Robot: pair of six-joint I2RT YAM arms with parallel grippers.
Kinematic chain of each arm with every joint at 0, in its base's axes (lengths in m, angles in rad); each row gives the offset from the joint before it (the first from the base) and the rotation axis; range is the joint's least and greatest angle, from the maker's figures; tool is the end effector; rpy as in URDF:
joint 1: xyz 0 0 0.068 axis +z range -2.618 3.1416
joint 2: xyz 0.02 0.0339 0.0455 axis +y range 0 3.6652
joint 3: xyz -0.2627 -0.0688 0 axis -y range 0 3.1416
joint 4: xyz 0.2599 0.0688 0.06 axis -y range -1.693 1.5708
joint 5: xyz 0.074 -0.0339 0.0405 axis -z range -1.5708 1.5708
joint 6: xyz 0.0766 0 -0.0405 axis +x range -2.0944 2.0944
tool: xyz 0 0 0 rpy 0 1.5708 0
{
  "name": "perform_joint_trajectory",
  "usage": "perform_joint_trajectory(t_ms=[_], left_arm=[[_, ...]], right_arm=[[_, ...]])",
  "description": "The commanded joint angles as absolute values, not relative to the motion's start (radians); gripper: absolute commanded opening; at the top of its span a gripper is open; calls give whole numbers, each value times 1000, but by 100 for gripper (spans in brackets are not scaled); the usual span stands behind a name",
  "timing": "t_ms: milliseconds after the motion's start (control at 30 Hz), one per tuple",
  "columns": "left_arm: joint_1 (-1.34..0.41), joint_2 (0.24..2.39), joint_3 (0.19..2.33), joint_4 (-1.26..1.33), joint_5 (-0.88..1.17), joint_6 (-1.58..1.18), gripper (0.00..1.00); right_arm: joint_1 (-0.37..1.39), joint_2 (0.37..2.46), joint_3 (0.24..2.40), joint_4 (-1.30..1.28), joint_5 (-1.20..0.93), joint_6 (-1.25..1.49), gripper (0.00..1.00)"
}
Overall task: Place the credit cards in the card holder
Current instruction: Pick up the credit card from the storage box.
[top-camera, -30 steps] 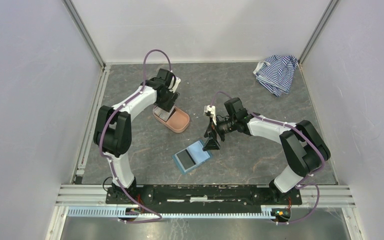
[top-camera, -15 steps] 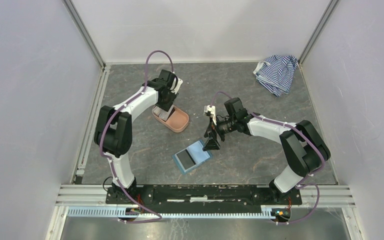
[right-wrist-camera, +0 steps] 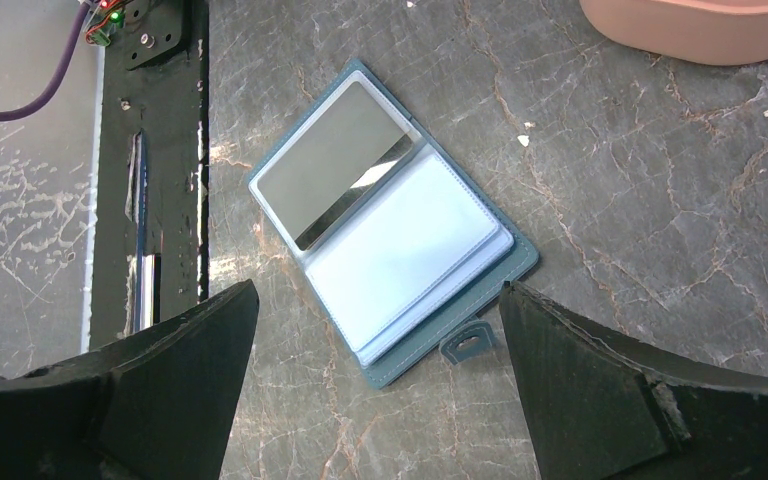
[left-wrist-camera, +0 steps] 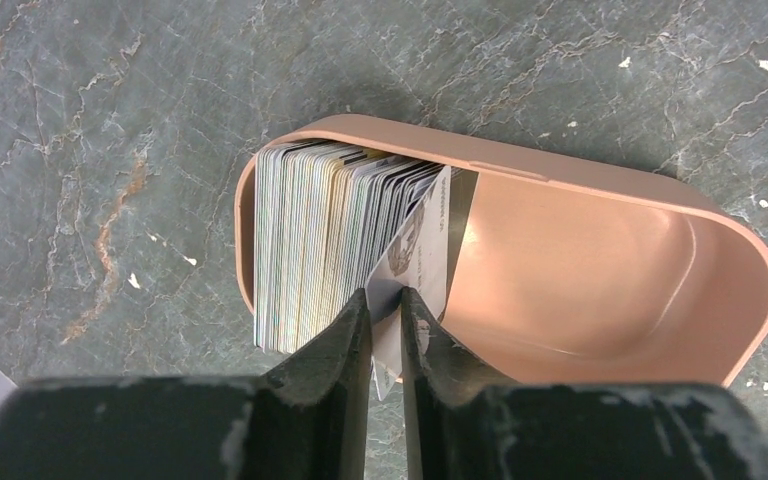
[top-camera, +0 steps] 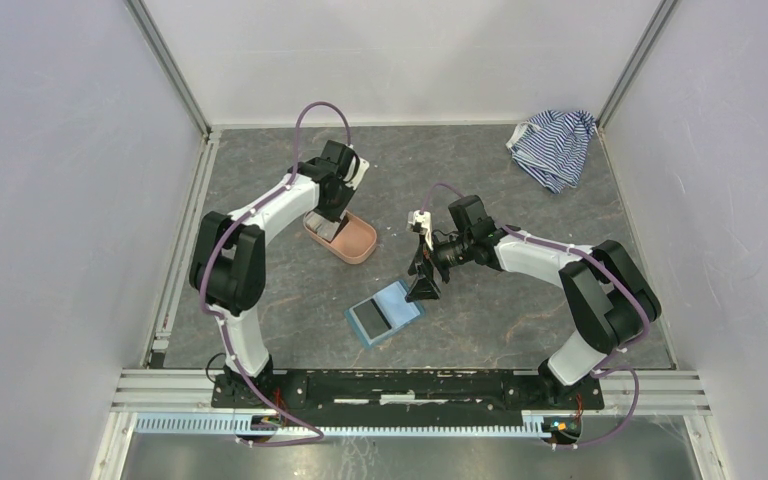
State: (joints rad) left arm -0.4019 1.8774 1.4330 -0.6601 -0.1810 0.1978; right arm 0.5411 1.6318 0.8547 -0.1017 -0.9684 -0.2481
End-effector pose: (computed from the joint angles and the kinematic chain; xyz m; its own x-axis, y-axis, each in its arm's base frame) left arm 0.3983 -0.1543 0.1730 -0.7451 0.5267 -0.4092 0.4658 0.8500 0.2460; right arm 0.2575 0.2283 0.1458 -0.4574 -0.4372 -0.7743 -0.8818 0.1109 0.4583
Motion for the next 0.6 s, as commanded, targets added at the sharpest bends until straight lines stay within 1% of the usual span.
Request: perform_joint_trajectory(t_ms=[0, 167, 567], left_arm=[[-407, 1878, 1442, -669, -214, 155, 21], [-412, 1865, 1451, -687, -209, 147, 14], [-411, 1807, 1477, -743, -136, 119, 13]], right_arm=[[536, 1625, 893, -93, -991, -258, 98], [536, 1625, 893, -93, -991, -258, 98], [537, 1625, 893, -94, -994, -258, 98]])
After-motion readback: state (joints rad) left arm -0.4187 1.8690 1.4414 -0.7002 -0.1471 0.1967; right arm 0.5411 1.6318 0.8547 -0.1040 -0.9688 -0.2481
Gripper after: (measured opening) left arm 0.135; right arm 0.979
